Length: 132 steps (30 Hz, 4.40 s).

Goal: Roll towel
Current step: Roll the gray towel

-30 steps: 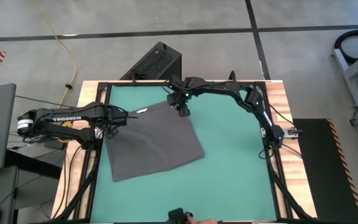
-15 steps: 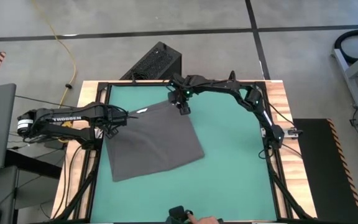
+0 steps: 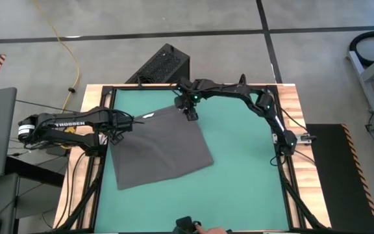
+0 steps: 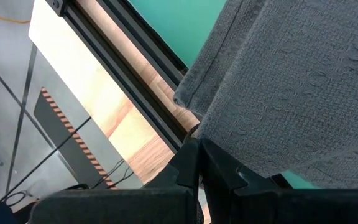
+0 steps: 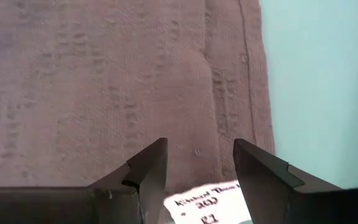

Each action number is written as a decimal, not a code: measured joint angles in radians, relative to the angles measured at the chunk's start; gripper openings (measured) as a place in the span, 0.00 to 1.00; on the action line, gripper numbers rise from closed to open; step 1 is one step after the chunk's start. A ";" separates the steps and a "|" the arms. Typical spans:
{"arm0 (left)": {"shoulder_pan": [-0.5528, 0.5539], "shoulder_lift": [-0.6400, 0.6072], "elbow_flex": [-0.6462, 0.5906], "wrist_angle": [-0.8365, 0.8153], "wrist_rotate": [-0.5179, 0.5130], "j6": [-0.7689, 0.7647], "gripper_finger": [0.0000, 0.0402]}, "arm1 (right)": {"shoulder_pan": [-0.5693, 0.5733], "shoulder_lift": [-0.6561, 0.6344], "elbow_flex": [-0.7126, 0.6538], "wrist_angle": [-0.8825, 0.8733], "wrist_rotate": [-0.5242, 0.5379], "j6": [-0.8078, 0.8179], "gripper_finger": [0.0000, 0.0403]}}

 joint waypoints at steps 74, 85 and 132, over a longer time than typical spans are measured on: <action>-0.066 0.002 0.005 0.104 0.074 0.017 0.00 | -0.038 -0.011 -0.001 -0.037 0.017 0.101 0.02; -0.066 0.002 0.005 0.106 0.074 0.041 0.00 | 0.061 -0.123 -0.009 -0.213 0.026 0.193 0.01; -0.398 0.002 0.003 0.425 0.181 -0.019 0.00 | 1.006 -0.344 -0.739 0.072 0.577 1.733 0.01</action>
